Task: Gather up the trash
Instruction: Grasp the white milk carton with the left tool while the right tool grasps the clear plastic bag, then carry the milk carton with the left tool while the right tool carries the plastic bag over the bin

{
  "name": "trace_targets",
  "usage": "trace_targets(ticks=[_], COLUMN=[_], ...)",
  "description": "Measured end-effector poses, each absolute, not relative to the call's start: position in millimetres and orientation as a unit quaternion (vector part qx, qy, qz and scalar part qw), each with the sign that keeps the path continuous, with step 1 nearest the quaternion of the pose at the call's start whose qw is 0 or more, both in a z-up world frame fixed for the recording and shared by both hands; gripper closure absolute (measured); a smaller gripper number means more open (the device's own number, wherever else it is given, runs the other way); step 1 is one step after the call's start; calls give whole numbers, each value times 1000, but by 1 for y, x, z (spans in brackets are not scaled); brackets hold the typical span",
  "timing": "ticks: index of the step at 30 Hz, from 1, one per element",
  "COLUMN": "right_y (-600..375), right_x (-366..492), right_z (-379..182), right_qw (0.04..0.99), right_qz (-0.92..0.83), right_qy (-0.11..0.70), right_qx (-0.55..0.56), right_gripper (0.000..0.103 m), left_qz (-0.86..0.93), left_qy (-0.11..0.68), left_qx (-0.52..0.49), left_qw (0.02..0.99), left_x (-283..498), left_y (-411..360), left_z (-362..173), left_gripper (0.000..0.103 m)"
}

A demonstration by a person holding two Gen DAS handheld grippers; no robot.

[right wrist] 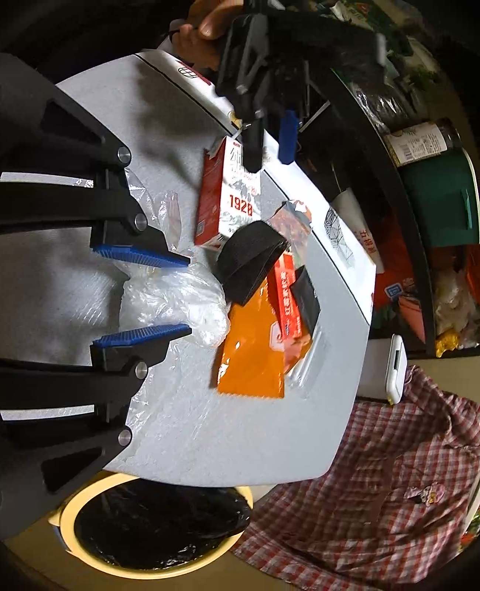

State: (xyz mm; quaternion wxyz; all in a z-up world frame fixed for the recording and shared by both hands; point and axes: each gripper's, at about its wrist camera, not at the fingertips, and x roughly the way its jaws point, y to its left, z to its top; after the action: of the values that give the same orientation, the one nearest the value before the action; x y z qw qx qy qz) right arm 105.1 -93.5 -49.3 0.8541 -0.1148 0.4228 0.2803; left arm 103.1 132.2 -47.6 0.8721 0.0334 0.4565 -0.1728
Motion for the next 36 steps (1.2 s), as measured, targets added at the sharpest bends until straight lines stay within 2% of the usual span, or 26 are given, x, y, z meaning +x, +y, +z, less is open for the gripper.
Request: trace_targets(ticks=[7, 12, 16, 19, 25, 27, 31, 36], right_y=[-103, -106, -105, -104, -104, -103, -108, -117], right_x=[105, 106, 108, 107, 111, 112, 112, 115], right_z=[-47, -47, -46, -46, -57, -59, -53, -39], right_qw=[855, 854, 853, 852, 845, 845, 849, 863], right_qz=[276, 275, 276, 274, 262, 259, 259, 251], right_qy=[426, 429, 431, 433, 451, 453, 446, 427], right_qx=[-109, -104, -104, -106, -118, -120, -113, -96], right_gripper=[71, 71, 71, 71, 71, 71, 71, 71], left_qz=[-184, -183, -193, -197, -197, -193, -182, -150], left_qy=[487, 492, 505, 516, 533, 528, 511, 484], left_qx=[56, 72, 75, 67, 84, 91, 72, 43], left_qw=[852, 848, 838, 831, 818, 822, 837, 861], left_x=[109, 106, 103, 100, 96, 95, 99, 102], left_y=[123, 121, 122, 124, 119, 118, 127, 141], left_z=[-65, -68, -69, -68, -80, -81, -69, -50], left_gripper=[29, 29, 40, 45, 46, 49, 56, 57])
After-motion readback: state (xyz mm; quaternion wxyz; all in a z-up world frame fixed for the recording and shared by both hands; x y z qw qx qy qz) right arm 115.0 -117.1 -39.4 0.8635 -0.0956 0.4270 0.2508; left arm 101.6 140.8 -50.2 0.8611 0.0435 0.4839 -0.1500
